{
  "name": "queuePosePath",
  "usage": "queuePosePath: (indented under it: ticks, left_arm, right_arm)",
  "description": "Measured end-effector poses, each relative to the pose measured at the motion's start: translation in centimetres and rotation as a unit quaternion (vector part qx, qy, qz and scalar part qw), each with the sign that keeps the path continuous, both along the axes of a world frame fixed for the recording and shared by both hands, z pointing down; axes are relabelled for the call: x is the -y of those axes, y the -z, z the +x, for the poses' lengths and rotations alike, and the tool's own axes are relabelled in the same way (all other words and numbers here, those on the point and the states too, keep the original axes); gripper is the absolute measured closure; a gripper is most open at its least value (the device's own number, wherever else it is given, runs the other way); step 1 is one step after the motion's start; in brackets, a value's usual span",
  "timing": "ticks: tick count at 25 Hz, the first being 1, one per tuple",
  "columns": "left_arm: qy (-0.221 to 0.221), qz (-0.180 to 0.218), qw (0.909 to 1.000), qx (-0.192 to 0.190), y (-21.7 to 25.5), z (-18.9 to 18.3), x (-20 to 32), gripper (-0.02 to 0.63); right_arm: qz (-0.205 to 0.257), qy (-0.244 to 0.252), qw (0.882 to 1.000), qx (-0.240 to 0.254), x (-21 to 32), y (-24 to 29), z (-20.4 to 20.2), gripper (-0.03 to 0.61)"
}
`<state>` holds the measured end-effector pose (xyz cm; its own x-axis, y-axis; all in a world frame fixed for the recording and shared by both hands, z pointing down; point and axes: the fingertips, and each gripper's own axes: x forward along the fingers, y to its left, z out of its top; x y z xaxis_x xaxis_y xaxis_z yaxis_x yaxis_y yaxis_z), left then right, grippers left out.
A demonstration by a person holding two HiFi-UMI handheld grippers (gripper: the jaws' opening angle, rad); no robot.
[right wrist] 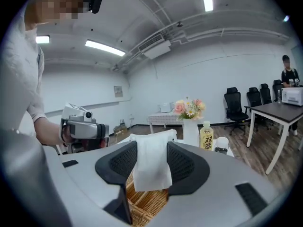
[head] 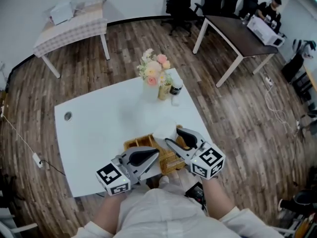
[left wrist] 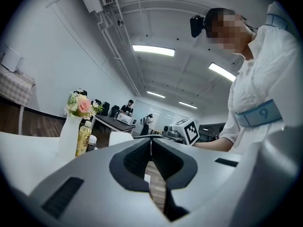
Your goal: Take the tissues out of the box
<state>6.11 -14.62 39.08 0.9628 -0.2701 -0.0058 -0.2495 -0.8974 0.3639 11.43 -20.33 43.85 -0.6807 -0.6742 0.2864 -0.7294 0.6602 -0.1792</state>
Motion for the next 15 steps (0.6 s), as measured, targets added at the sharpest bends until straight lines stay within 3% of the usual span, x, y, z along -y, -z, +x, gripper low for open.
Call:
queuePosePath:
  ticks: [8, 15]
  left_arm:
    - [0.008, 0.006, 1.0, 0.0, 1.5, -0.1, 0.0, 0.611]
    - [0.008, 0.013, 0.9999, 0.005, 2.1, 0.2, -0.3, 0.611]
  right_arm:
    - [0.035, -0.029, 0.996, 0.076, -1.4, 4.4, 0.5, 0.364]
    - [0.055, -0.031, 0.994, 0.091, -2.3, 5.9, 0.4, 0.364]
